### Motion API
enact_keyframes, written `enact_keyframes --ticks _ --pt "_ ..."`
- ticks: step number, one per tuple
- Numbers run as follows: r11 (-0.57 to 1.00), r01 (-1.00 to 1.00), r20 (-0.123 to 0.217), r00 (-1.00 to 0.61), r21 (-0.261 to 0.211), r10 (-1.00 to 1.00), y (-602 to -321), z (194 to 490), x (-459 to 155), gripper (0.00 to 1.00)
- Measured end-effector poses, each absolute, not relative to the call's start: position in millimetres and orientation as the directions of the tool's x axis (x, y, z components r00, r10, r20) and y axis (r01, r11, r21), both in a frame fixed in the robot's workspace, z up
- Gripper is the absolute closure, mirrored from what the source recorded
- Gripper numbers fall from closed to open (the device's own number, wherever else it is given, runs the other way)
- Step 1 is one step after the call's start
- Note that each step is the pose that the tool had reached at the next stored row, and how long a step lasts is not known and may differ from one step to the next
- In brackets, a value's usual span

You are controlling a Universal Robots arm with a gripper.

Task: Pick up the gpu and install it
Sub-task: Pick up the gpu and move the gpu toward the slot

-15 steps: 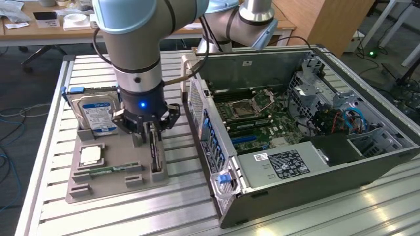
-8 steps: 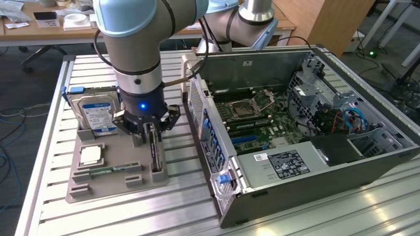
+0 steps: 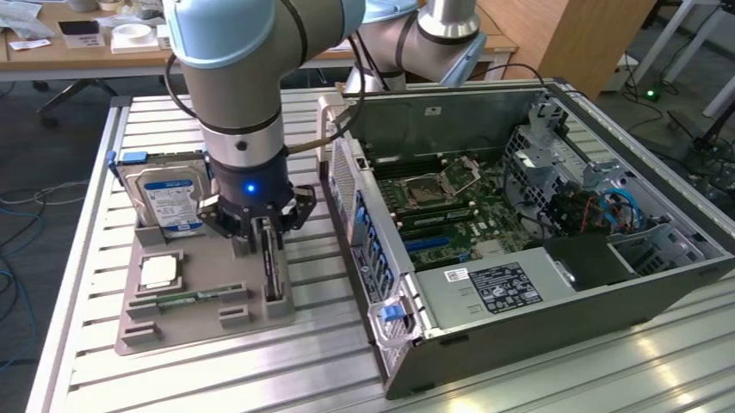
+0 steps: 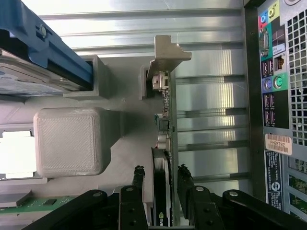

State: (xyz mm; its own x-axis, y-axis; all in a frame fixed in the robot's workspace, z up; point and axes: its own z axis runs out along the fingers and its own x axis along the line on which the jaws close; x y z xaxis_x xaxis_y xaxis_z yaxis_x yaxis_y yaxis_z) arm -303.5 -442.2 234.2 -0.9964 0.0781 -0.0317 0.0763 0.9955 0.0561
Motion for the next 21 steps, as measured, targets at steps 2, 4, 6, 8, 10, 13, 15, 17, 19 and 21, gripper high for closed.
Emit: enact_keyframes --ticks 2,4,6,8,10,13,15,17,19,21 --pt "0.996 0.076 -0.032 -0.996 0.056 0.078 -442.2 232.1 -303.4 0.58" --pt "0.996 0.076 -0.032 -0.996 0.056 0.078 -442.2 230.5 -303.4 0.58" --pt "0.996 0.076 -0.031 -0.996 0.056 0.078 -442.3 230.5 -303.5 0.58" --pt "0.996 0.076 -0.032 -0.996 0.056 0.078 -442.2 230.4 -303.4 0.58" --pt "0.996 0.076 -0.032 -0.996 0.056 0.078 -442.2 230.3 -303.4 0.58" --pt "0.996 0.076 -0.032 -0.996 0.056 0.078 -442.2 229.9 -303.4 0.58" --pt "0.996 0.076 -0.032 -0.996 0.056 0.078 -442.2 230.0 -303.4 0.58" --pt "0.996 0.076 -0.032 -0.996 0.056 0.078 -442.2 229.6 -303.4 0.58" --pt "0.996 0.076 -0.032 -0.996 0.056 0.078 -442.2 229.2 -303.4 0.58" --pt "0.996 0.076 -0.032 -0.996 0.056 0.078 -442.2 229.2 -303.4 0.58"
